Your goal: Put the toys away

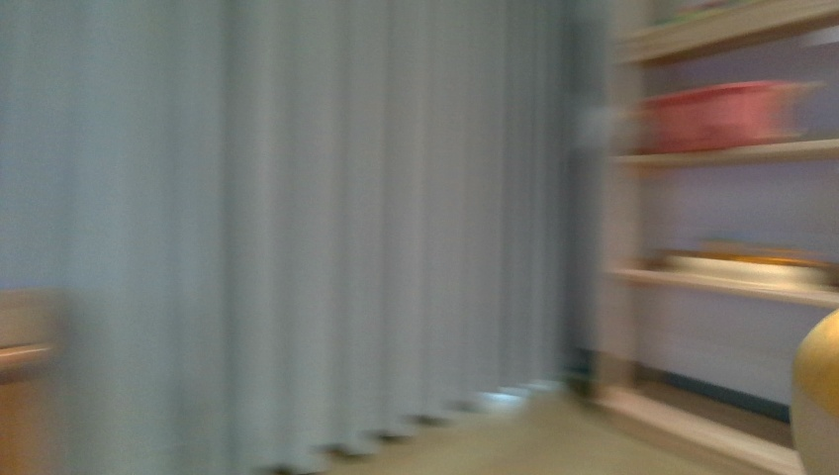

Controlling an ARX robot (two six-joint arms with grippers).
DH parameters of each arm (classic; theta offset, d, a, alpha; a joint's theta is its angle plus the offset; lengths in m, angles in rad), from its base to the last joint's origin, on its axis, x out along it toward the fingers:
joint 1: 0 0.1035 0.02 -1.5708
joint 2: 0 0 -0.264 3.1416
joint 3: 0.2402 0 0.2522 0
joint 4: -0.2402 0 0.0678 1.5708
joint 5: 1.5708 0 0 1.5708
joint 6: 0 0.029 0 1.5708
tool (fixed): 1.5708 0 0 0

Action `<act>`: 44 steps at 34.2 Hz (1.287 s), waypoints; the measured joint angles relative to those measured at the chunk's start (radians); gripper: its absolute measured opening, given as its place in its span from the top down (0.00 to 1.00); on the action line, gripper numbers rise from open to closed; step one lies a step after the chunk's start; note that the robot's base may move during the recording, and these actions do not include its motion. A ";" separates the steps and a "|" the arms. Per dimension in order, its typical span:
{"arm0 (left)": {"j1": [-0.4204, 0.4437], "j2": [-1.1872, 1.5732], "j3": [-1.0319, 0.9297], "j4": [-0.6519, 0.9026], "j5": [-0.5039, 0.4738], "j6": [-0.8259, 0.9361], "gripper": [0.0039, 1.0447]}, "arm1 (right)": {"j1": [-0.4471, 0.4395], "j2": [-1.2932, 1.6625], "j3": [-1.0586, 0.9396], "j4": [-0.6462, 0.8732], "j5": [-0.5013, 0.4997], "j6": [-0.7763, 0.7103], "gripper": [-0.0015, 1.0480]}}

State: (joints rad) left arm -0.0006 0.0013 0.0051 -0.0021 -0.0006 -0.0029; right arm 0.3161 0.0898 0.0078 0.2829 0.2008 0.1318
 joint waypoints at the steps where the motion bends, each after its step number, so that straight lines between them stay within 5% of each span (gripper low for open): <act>1: 0.000 0.000 0.000 0.000 0.000 0.000 0.06 | 0.000 0.000 0.000 0.000 0.000 0.000 0.87; 44: -0.001 0.000 0.000 0.000 0.002 0.000 0.06 | -0.002 -0.004 0.000 0.000 0.000 0.000 0.87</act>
State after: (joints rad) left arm -0.0017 0.0017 0.0051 -0.0021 0.0017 -0.0029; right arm 0.3138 0.0856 0.0078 0.2829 0.2012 0.1318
